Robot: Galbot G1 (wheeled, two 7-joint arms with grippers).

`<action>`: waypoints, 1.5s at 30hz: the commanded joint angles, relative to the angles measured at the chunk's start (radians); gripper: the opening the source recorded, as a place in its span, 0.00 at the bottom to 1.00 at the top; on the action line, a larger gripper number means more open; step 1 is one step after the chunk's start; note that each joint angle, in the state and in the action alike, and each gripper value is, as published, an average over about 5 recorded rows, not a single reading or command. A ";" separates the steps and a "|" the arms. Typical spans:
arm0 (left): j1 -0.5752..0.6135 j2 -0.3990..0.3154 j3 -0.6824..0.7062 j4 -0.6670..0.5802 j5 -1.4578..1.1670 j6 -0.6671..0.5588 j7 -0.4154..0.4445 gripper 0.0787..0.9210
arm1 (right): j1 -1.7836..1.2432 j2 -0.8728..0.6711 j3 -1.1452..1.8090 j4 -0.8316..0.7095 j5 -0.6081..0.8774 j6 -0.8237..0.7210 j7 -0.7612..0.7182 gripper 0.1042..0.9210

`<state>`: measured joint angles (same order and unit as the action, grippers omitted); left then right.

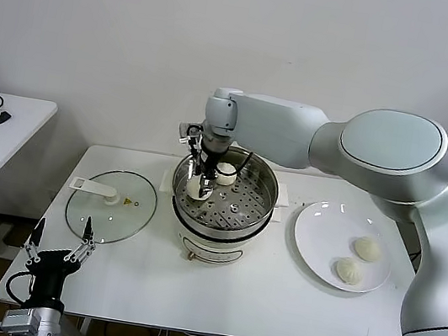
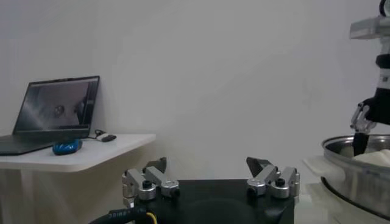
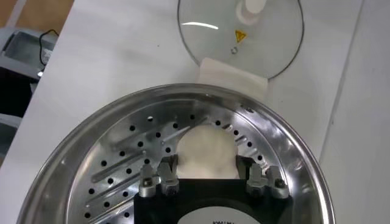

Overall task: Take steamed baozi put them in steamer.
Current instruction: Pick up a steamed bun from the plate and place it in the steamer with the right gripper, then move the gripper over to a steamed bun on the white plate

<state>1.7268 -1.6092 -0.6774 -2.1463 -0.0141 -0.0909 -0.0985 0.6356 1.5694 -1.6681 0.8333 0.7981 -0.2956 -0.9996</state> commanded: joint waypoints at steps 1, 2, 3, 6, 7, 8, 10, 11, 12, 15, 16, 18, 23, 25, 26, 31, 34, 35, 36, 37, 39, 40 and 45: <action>0.000 -0.049 0.000 -0.001 0.000 -0.001 0.000 0.88 | -0.033 0.020 0.030 -0.045 -0.020 0.000 0.010 0.78; 0.001 -0.049 0.000 -0.003 0.000 -0.001 0.000 0.88 | -0.026 0.014 0.036 -0.040 -0.015 0.001 0.008 0.81; 0.002 -0.049 0.000 -0.005 0.000 0.000 0.000 0.88 | -0.018 0.006 0.041 -0.033 -0.010 0.001 0.006 0.84; 0.005 -0.049 -0.003 -0.010 0.000 0.001 0.001 0.88 | 0.038 -0.031 0.023 0.020 0.023 0.007 -0.008 0.87; 0.006 -0.049 -0.004 -0.012 0.000 0.001 0.002 0.88 | 0.068 -0.047 0.006 0.045 0.040 0.011 -0.014 0.88; 0.007 -0.049 -0.006 -0.014 0.000 0.002 0.002 0.88 | 0.101 -0.068 -0.015 0.075 0.058 0.014 -0.022 0.88; 0.010 -0.049 -0.007 -0.021 -0.001 0.003 0.002 0.88 | 0.164 -0.115 -0.056 0.138 0.084 0.023 -0.036 0.88; 0.011 -0.049 -0.007 -0.024 -0.001 0.004 0.002 0.88 | 0.195 -0.141 -0.078 0.171 0.092 0.029 -0.043 0.88; 0.013 -0.049 -0.007 -0.027 -0.001 0.005 0.002 0.88 | 0.224 -0.169 -0.100 0.203 0.098 0.037 -0.050 0.88; 0.017 -0.049 -0.005 -0.034 0.000 0.005 0.002 0.88 | 0.305 -0.258 -0.165 0.291 0.103 0.071 -0.075 0.88; 0.018 -0.049 -0.004 -0.035 0.001 0.005 0.001 0.88 | 0.327 -0.289 -0.182 0.313 0.101 0.084 -0.084 0.88; 0.018 -0.049 -0.001 -0.035 0.004 0.004 0.001 0.88 | 0.363 -0.358 -0.209 0.346 0.086 0.116 -0.100 0.88; 0.021 -0.049 0.006 -0.034 0.017 0.000 -0.001 0.88 | 0.393 -0.535 -0.248 0.385 0.020 0.193 -0.130 0.88; 0.023 -0.049 0.008 -0.036 0.021 -0.002 -0.001 0.88 | 0.382 -0.595 -0.256 0.388 -0.023 0.225 -0.140 0.88; 0.024 -0.049 0.008 -0.036 0.023 -0.003 -0.002 0.88 | 0.372 -0.623 -0.259 0.389 -0.048 0.244 -0.146 0.88; 0.028 -0.049 0.010 -0.034 0.039 -0.007 -0.006 0.88 | 0.296 -0.730 -0.245 0.385 -0.154 0.299 -0.154 0.88; 0.031 -0.049 0.011 -0.031 0.049 -0.011 -0.010 0.88 | 0.238 -0.780 -0.219 0.376 -0.205 0.318 -0.151 0.88; 0.032 -0.049 0.011 -0.030 0.051 -0.012 -0.011 0.88 | 0.215 -0.794 -0.207 0.370 -0.221 0.322 -0.149 0.88; 0.033 -0.049 0.011 -0.030 0.054 -0.013 -0.012 0.88 | 0.192 -0.809 -0.191 0.365 -0.238 0.326 -0.149 0.88; 0.035 -0.049 0.011 -0.029 0.056 -0.014 -0.013 0.88 | 0.168 -0.821 -0.175 0.360 -0.255 0.329 -0.148 0.88; 0.036 -0.049 0.011 -0.026 0.061 -0.016 -0.014 0.88 | 0.120 -0.846 -0.147 0.351 -0.287 0.334 -0.145 0.88; 0.037 -0.049 0.011 -0.025 0.063 -0.016 -0.015 0.88 | 0.098 -0.856 -0.136 0.349 -0.302 0.336 -0.144 0.88; 0.038 -0.049 0.010 -0.016 0.071 -0.020 -0.018 0.88 | 0.005 -0.890 -0.093 0.324 -0.370 0.355 -0.139 0.88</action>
<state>1.7645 -1.6092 -0.6669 -2.1658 0.0484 -0.1089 -0.1161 0.7829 0.8077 -1.8183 1.1623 0.5617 0.0128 -1.1325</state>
